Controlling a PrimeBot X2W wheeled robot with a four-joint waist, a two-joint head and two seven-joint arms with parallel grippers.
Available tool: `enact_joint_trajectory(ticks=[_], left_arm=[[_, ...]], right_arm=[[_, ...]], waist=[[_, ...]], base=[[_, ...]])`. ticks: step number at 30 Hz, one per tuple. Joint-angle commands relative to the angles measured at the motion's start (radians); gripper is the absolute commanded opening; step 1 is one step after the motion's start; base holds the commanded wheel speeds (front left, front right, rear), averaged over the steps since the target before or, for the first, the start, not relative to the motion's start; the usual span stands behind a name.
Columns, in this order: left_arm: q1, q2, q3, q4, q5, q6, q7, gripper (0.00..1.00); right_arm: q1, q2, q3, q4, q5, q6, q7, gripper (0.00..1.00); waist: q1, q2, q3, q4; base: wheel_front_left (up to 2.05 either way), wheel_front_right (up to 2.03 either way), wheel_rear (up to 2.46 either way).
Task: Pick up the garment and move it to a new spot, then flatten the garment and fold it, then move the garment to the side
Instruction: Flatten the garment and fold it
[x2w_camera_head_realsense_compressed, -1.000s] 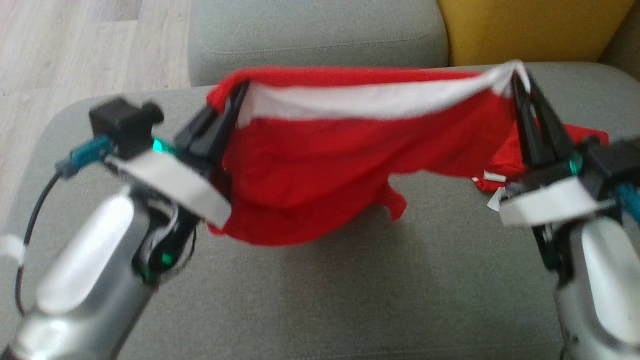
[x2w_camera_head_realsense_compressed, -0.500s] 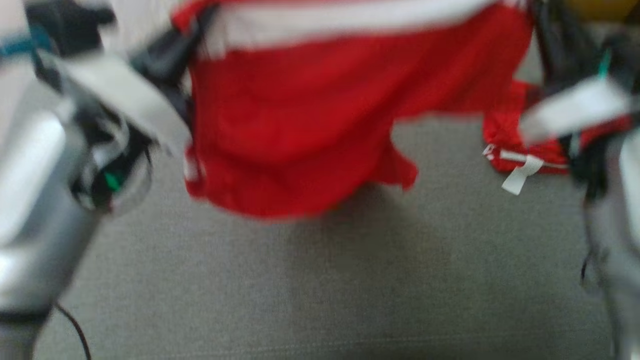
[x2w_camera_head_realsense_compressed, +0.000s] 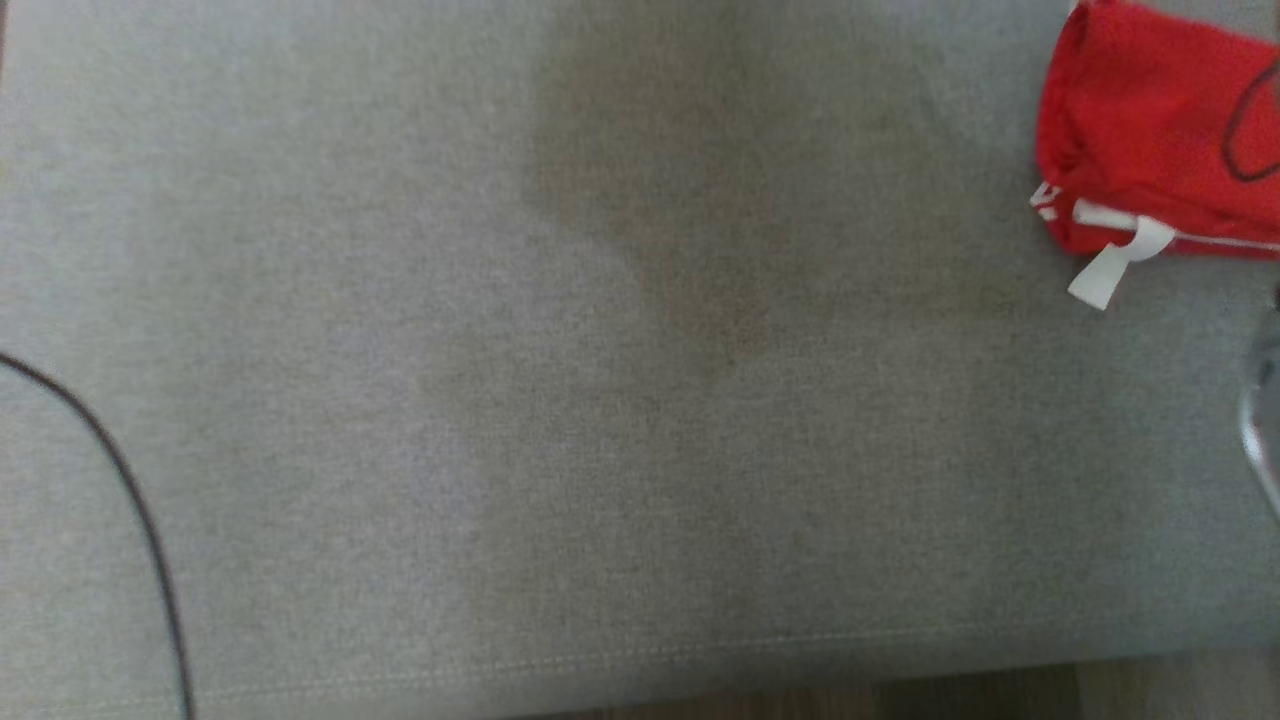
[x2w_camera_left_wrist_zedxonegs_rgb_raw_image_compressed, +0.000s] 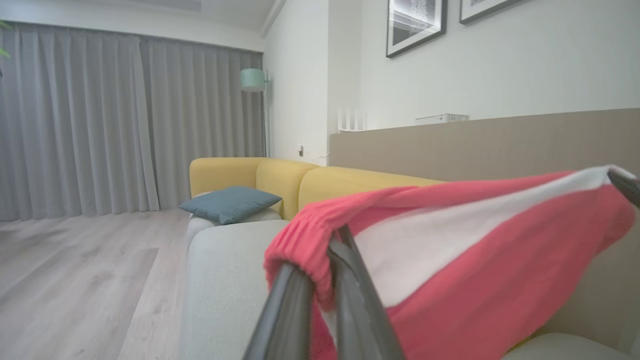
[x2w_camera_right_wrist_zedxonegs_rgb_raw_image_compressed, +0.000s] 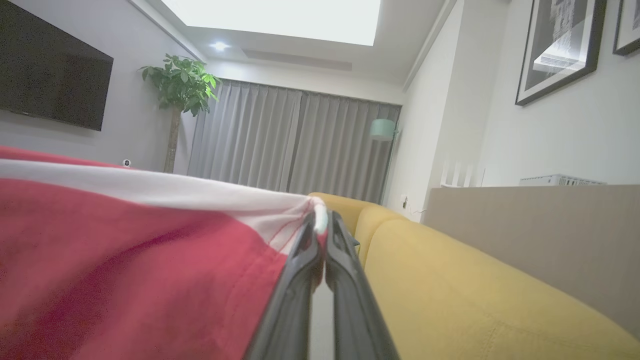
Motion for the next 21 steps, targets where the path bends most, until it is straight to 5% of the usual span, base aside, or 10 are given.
enact_joint_trajectory(ticks=[1,10,21], left_arm=[[-0.05,0.029,0.056,0.058,-0.019,0.003,-0.058,0.0],[0.077,-0.066,-0.04,0.155,-0.096,-0.002,-0.121,0.0],[0.489,-0.049,-0.165,0.037,-0.102,-0.002,-0.122,0.0]], right_arm=[[-0.037,0.035,-0.045,0.052,-0.027,0.002,-0.034,0.0],[0.033,0.077,-0.087,0.307,-0.103,0.002,-0.089,0.0],[0.28,0.082,0.059,0.53,-0.055,0.002,-0.084,0.0]], waist=[[-0.0001,0.0,0.054,-0.006],[-0.0001,0.0,0.112,0.02],[-0.0001,0.0,-0.024,0.056]], base=[[0.0,0.0,0.0],[0.0,0.0,0.0],[0.0,0.0,0.0]])
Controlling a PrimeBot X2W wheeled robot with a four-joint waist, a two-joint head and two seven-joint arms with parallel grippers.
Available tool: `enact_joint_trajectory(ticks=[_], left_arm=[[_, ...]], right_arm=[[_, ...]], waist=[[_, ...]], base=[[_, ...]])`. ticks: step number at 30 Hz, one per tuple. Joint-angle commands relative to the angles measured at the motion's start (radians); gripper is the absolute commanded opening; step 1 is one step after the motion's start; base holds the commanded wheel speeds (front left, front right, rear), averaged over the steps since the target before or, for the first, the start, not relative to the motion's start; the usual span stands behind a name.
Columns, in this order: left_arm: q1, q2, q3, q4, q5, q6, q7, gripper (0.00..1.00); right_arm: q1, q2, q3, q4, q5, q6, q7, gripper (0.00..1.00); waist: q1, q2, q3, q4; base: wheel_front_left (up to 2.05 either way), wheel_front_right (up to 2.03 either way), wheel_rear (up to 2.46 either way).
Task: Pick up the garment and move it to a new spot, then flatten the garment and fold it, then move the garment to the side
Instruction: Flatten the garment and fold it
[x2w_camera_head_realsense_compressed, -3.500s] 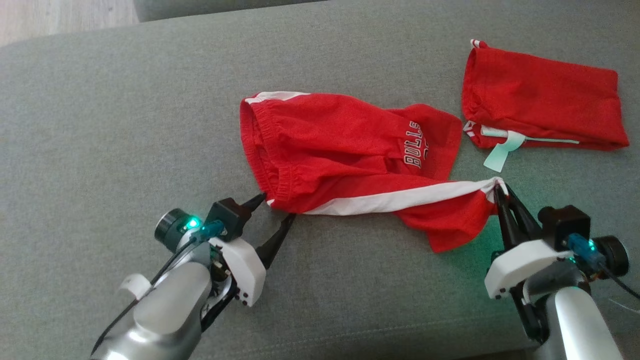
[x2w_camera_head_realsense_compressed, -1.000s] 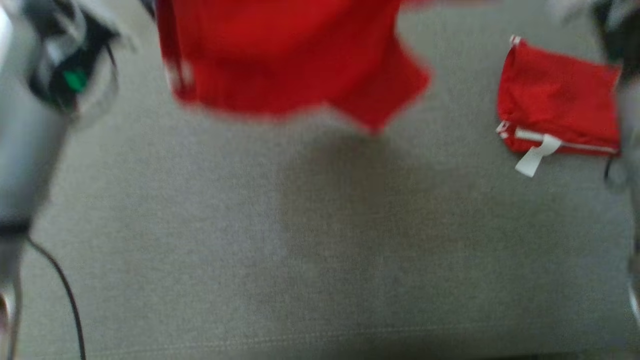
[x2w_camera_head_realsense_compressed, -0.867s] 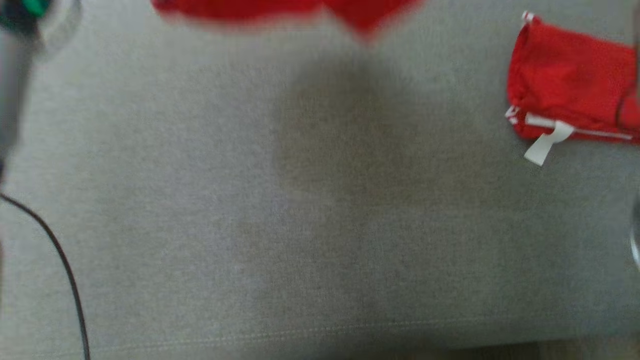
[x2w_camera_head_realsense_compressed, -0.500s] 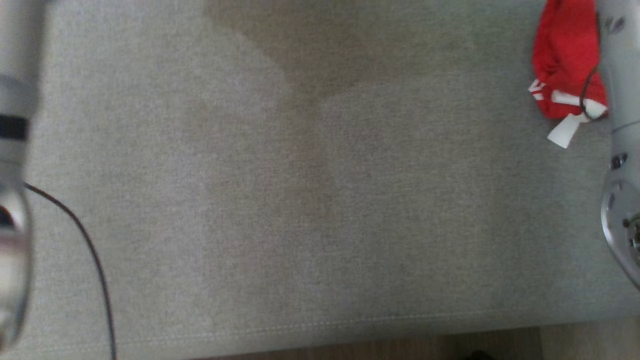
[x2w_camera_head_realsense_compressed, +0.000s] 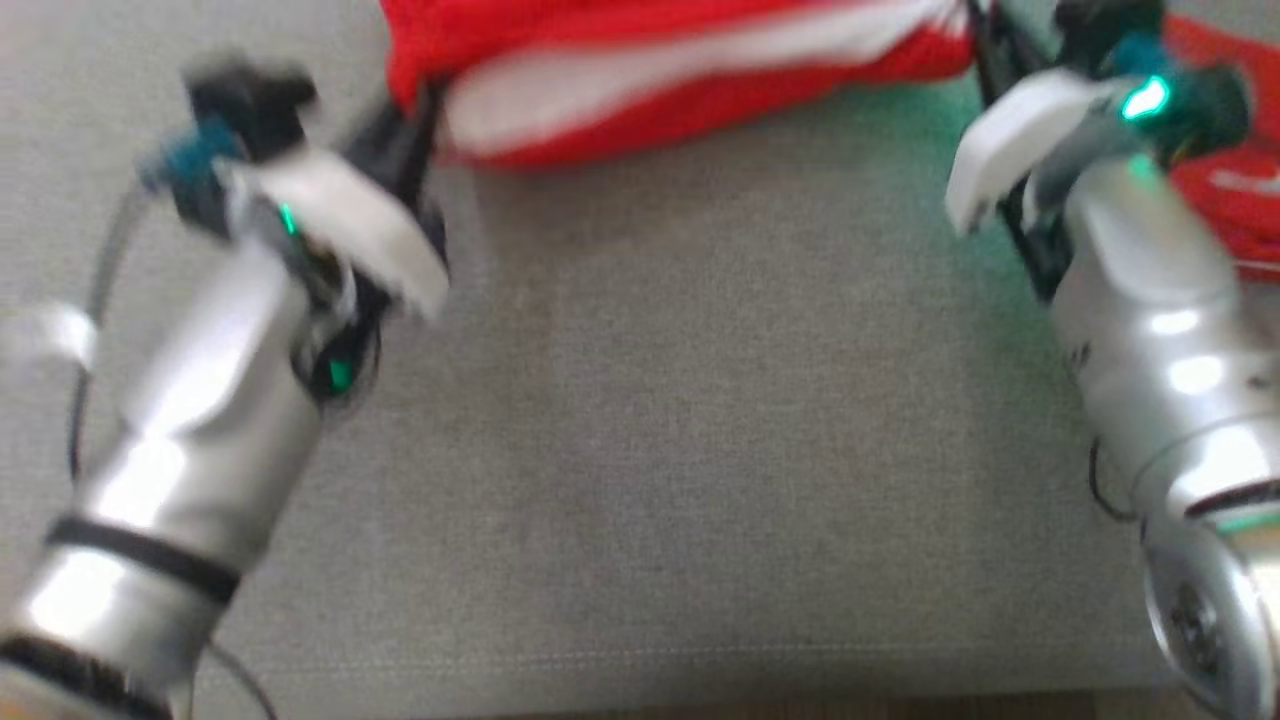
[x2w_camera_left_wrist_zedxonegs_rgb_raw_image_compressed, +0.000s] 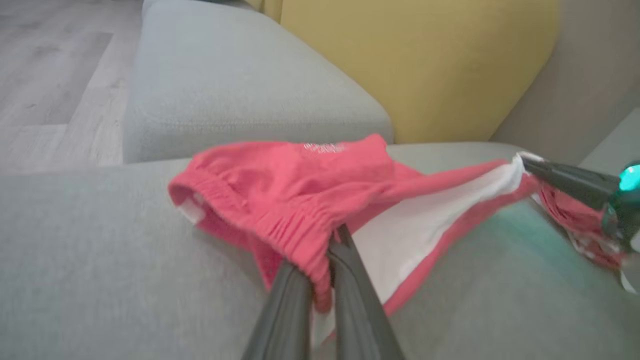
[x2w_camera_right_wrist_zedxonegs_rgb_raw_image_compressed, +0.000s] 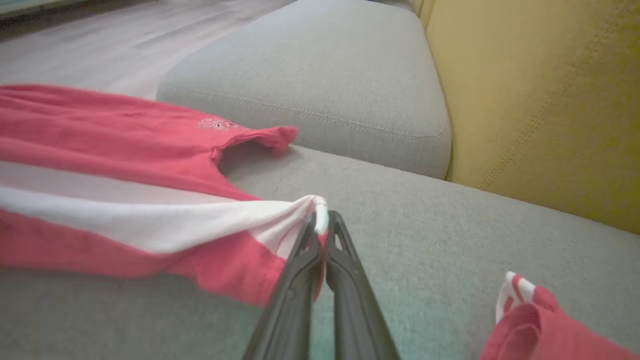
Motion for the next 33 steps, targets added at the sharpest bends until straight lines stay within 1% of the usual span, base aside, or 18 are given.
enact_joint_trajectory(ticks=[1,7,10,13,16,19,22,25,27,28,33], left_arm=[[0.0,0.055,0.008,-0.039,0.012,0.001,-0.012,0.0],[0.138,0.105,-0.123,-0.078,0.021,0.001,-0.012,0.0],[0.184,0.128,-0.158,-0.087,0.027,0.001,-0.012,0.0],[0.226,0.14,-0.173,-0.097,0.027,0.001,-0.012,0.0],[0.262,0.147,-0.18,-0.109,0.03,0.001,-0.012,0.0],[0.301,0.148,-0.188,-0.124,0.033,0.001,-0.012,0.0],[0.343,0.146,-0.203,-0.136,0.033,0.001,-0.012,0.0],[0.388,0.148,-0.225,-0.154,0.027,0.001,-0.012,0.0],[0.42,0.153,-0.251,-0.17,0.017,0.001,-0.012,0.0],[0.42,0.153,-0.251,-0.17,0.017,0.001,-0.012,0.0],[0.48,0.184,-0.296,-0.249,-0.007,0.001,-0.002,0.0]], right_arm=[[0.01,0.009,0.04,-0.017,0.01,0.002,0.0,0.0],[0.134,-0.023,0.217,0.004,0.106,0.002,0.025,0.0],[0.184,-0.055,0.31,-0.011,0.174,0.002,0.038,0.0],[0.234,-0.09,0.402,-0.056,0.262,0.002,0.078,0.0],[0.293,-0.141,0.504,-0.146,0.383,0.002,0.142,0.0],[0.356,-0.216,0.581,-0.277,0.548,0.002,0.232,0.0],[0.418,-0.325,0.677,-0.424,0.672,0.002,0.314,0.0],[0.473,-0.434,0.743,-0.552,0.78,0.002,0.383,0.0],[0.505,-0.498,0.772,-0.623,0.838,0.002,0.423,0.0],[0.505,-0.498,0.772,-0.623,0.838,0.002,0.423,0.0],[0.57,-0.637,0.812,-0.78,0.942,0.002,0.504,0.0]], waist=[[0.0,0.0,-0.052,0.01],[0.0,0.0,-0.149,0.015],[0.0,0.0,-0.192,0.013],[0.0,0.0,-0.226,0.008],[0.0,0.0,-0.255,0.002],[0.0,0.0,-0.289,0.0],[0.0,0.0,-0.33,0.0],[0.0,0.0,-0.37,-0.001],[0.0,0.0,-0.395,-0.003],[0.0,0.0,-0.395,-0.003],[0.0,0.0,-0.421,-0.008]], base=[[0.0,0.0,0.0],[0.0,0.0,0.0],[0.0,0.0,0.0],[0.0,0.0,0.0],[0.0,0.0,0.0],[0.0,0.0,0.0],[0.0,0.0,0.0],[0.0,0.0,0.0],[0.0,0.0,0.0],[0.0,0.0,0.0],[0.0,0.0,0.0]])
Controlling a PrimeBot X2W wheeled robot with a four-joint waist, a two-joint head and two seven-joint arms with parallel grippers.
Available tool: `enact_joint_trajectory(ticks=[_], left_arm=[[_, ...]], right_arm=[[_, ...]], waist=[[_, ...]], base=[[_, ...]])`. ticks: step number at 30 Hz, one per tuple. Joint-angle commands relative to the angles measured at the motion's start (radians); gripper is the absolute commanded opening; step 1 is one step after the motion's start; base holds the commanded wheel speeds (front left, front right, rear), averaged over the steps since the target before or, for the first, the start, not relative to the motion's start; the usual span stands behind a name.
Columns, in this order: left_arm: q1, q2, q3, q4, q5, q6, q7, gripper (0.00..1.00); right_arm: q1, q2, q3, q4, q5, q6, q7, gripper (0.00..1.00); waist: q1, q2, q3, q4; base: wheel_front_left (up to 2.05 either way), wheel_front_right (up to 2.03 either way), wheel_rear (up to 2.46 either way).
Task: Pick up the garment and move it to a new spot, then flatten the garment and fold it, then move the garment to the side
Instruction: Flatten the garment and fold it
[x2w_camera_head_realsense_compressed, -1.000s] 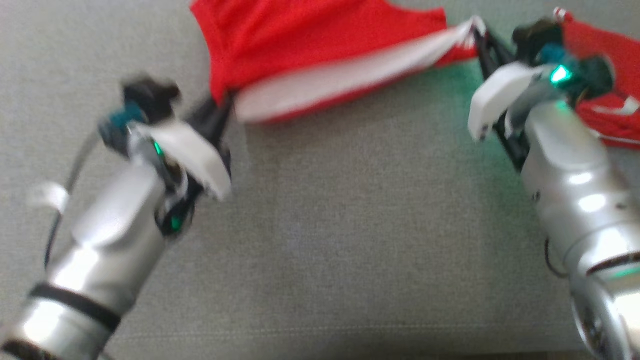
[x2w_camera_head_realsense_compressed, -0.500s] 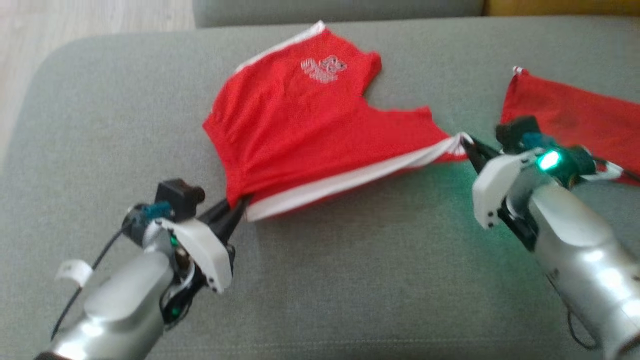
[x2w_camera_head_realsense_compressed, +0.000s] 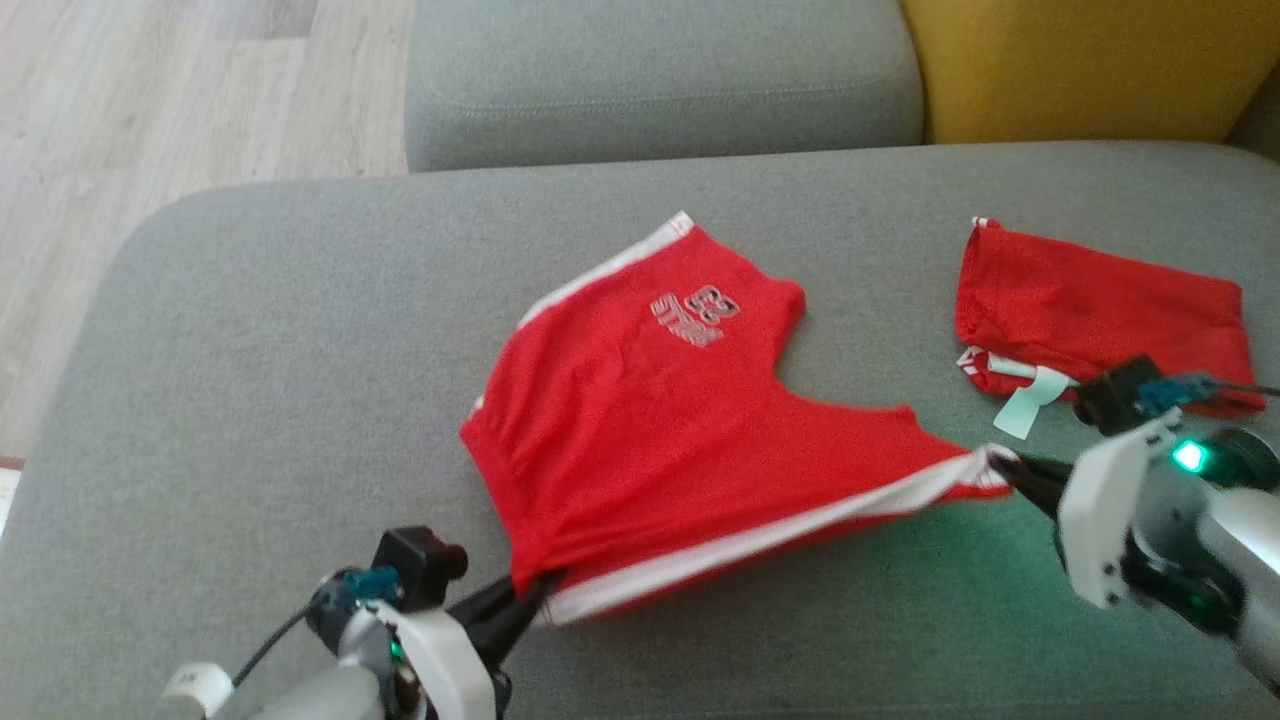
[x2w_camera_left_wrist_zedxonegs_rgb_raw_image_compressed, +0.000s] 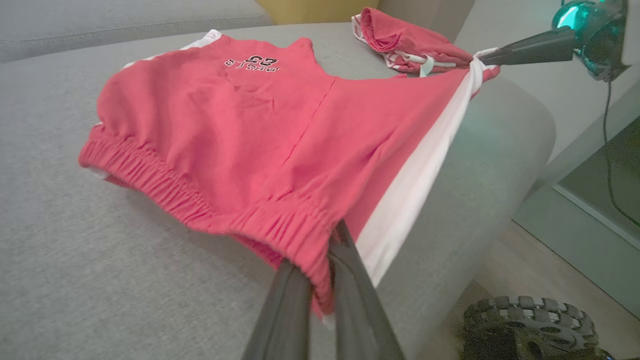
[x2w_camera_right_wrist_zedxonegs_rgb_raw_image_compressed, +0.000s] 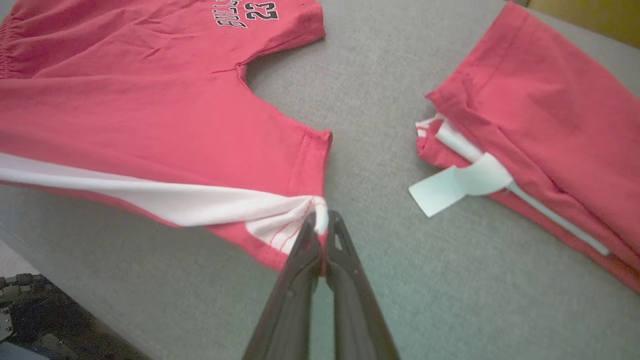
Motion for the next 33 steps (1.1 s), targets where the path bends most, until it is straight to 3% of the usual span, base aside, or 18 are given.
enact_joint_trajectory(ticks=[1,6,10,17,25,33], left_arm=[[-0.037,0.041,0.037,-0.024,-0.009,0.001,-0.001,0.0],[0.013,0.061,0.021,-0.13,-0.034,0.015,0.038,0.0],[0.009,0.072,0.033,-0.193,-0.044,0.038,0.051,0.0],[-0.056,0.086,0.086,-0.258,-0.058,0.069,0.061,0.0],[-0.161,0.052,0.118,-0.248,-0.056,0.06,0.065,0.0],[-0.272,-0.018,0.113,-0.149,-0.053,0.032,0.072,0.0]], right_arm=[[0.004,-0.051,-0.01,-0.02,0.011,0.002,0.005,0.0],[0.054,-0.168,-0.022,-0.135,0.064,0.002,0.075,0.0],[0.058,-0.213,-0.076,-0.18,0.065,0.002,0.082,0.0],[-0.018,-0.187,-0.185,-0.193,-0.001,0.002,0.107,0.0],[-0.171,-0.125,-0.244,-0.14,-0.12,0.002,0.146,0.0],[-0.318,-0.087,-0.187,-0.067,-0.219,0.002,0.175,0.0]], waist=[[0.0001,-0.0001,-0.004,-0.001],[0.0001,-0.0001,-0.009,0.006],[0.0001,-0.0001,0.001,0.029],[0.0001,-0.0001,0.051,0.097],[0.0001,-0.0001,0.15,0.175],[0.0001,-0.0001,0.247,0.237]], base=[[0.0,0.0,0.0],[0.0,0.0,0.0],[0.0,0.0,0.0],[0.0,0.0,0.0],[0.0,0.0,0.0],[0.0,0.0,0.0]])
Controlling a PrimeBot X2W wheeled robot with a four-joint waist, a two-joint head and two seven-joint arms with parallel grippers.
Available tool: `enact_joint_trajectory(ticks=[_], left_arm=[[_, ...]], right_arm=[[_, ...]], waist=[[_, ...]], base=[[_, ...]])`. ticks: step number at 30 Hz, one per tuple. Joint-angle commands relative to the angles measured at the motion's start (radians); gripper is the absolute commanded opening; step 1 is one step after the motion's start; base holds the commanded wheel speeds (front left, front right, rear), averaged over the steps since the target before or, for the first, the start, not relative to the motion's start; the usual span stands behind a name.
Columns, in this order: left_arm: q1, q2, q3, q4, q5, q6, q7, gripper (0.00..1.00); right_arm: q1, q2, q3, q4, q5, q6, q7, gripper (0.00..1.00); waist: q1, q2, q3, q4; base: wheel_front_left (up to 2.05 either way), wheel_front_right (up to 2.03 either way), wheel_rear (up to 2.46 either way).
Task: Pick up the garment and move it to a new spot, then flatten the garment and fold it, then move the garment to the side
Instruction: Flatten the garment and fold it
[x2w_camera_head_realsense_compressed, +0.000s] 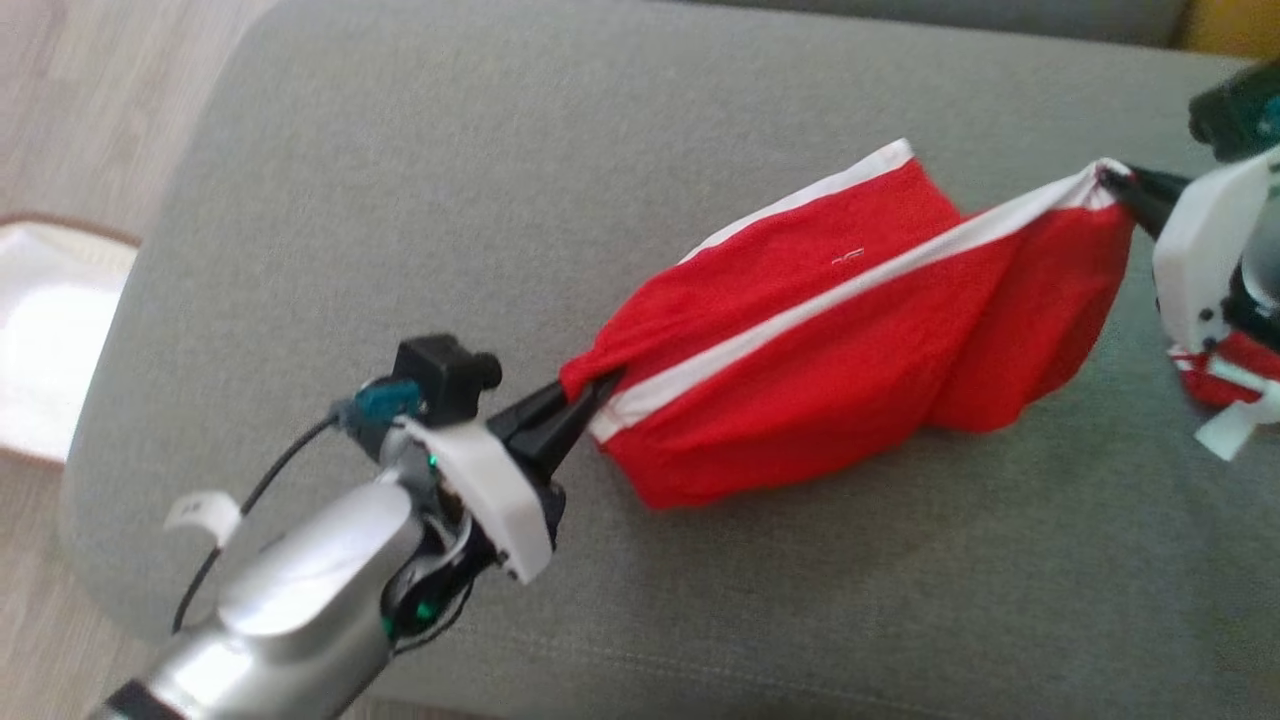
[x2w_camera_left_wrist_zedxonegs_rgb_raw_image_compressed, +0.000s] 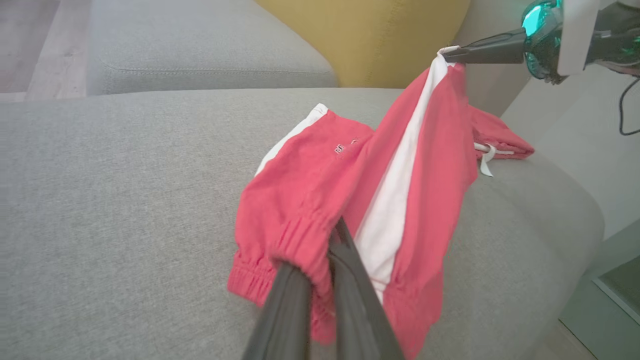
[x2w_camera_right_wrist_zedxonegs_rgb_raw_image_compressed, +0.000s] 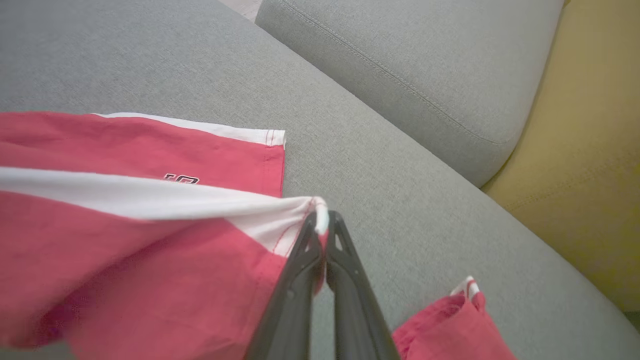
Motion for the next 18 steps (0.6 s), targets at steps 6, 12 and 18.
enact_joint_trajectory(ticks=[6,12,18], left_arm=[[-0.118,-0.026,0.033,0.085,0.001,-0.013,0.001,0.0],[-0.168,-0.069,0.024,0.199,-0.014,-0.025,-0.017,0.0],[-0.208,-0.103,0.002,0.262,-0.016,-0.03,-0.041,0.0]], right_arm=[[-0.121,-0.013,0.06,0.04,-0.045,0.002,-0.001,0.0],[-0.249,0.007,0.177,0.107,-0.062,0.002,-0.021,0.0],[-0.34,0.022,0.281,0.159,-0.053,0.002,-0.05,0.0]], waist=[[0.0,0.0,0.086,0.05],[0.0,0.0,0.143,0.074],[0.0,0.0,0.182,0.094]], base=[[0.0,0.0,0.0],[0.0,0.0,0.0],[0.0,0.0,0.0]])
